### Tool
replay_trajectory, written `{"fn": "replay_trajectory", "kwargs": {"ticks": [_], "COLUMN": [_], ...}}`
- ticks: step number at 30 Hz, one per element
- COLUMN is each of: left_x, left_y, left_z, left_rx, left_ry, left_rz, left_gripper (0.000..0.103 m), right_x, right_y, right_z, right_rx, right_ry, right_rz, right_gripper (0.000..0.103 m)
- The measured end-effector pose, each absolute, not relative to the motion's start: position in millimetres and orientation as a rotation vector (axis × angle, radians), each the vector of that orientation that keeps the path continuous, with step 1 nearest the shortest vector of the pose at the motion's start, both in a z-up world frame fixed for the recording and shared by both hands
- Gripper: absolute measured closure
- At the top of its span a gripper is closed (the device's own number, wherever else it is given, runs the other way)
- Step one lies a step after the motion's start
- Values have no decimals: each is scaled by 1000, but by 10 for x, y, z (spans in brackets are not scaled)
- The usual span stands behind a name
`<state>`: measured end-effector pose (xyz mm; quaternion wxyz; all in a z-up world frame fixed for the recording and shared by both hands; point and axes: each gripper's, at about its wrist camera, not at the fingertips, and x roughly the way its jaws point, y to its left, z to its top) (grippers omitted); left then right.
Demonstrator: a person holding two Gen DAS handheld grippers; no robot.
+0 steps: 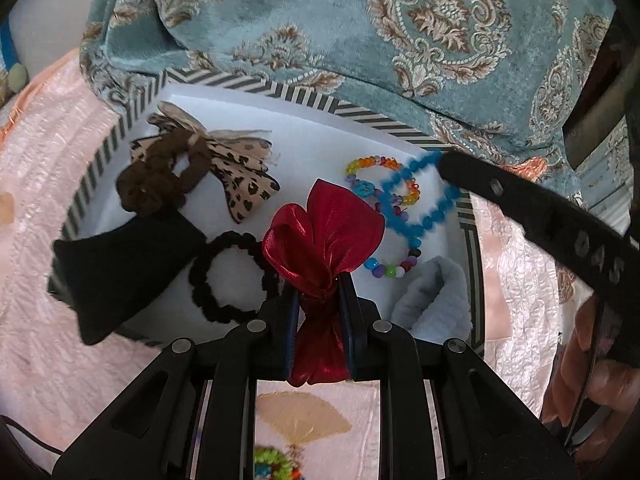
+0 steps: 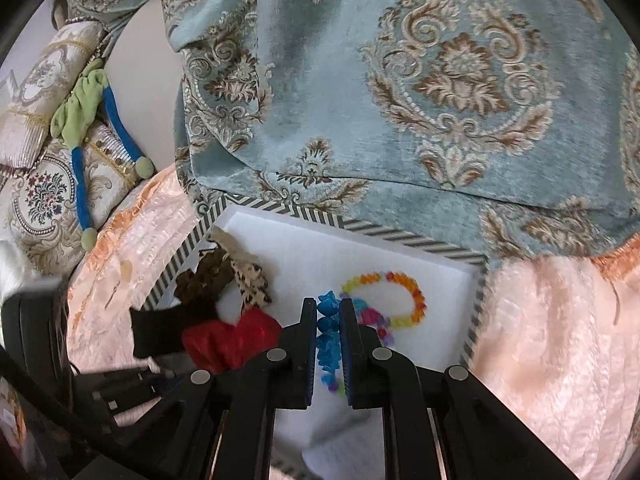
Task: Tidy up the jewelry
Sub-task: 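Carry the red bow and blue bracelet into the tray and open both tools, then withdraw both open tools from the tray toward the remaining bracelets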
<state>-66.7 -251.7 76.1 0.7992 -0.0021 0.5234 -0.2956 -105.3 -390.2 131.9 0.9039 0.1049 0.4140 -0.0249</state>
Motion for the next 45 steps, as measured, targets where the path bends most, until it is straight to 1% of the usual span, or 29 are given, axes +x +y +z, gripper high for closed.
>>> {"fn": "replay_trajectory", "kwargs": {"ticks": [8,13,18,27,29,30,31,32,34,36,38,40,41,45], "left_x": [-509,-455,-410,-369,-363,-377,-384,-393,-382,-395,-421,-467,-482,-584], "left_y": [-2561,-2582,-2639,-2753,-2751,-2745,-2732,-2732,-2706,-2677,-2628,-2582,-2567,-2478], "left_z": [536,478,412,375,375,377,384,391,404,419,442,488,514,649], "left_rx": [-22,-27,-34,-31,-25,-21,-19,-19,-33,-44,-35,-33,-34,-33], "left_ry": [1163,1170,1182,1172,1162,1156,1151,1144,1140,1132,1128,1123,1120,1097], "left_rz": [-619,-620,-621,-610,-605,-602,-600,-595,-588,-585,-587,-592,-594,-598], "left_gripper": [86,86,86,85,82,81,75,65,54,52,51,49,47,43], "right_x": [-533,-279,-178,-27,-73,-106,-151,-170,-257,-343,-456,-549,-571,-770], "right_y": [-3806,-3993,-4151,-4163,-4191,-4202,-4219,-4214,-4230,-4223,-4212,-4218,-4209,-4190], "right_z": [1174,951,721,667,698,715,732,737,761,783,816,849,859,943], "right_rx": [219,238,251,287,300,302,305,310,325,314,303,315,319,318], "right_ry": [877,926,976,975,970,963,958,955,950,948,940,925,919,896], "right_rz": [-2,-46,-89,-80,-79,-80,-82,-84,-80,-82,-84,-83,-85,-93], "right_gripper": [93,93,93,93,92,88,83,82,82,81,78,65,63,62]}}
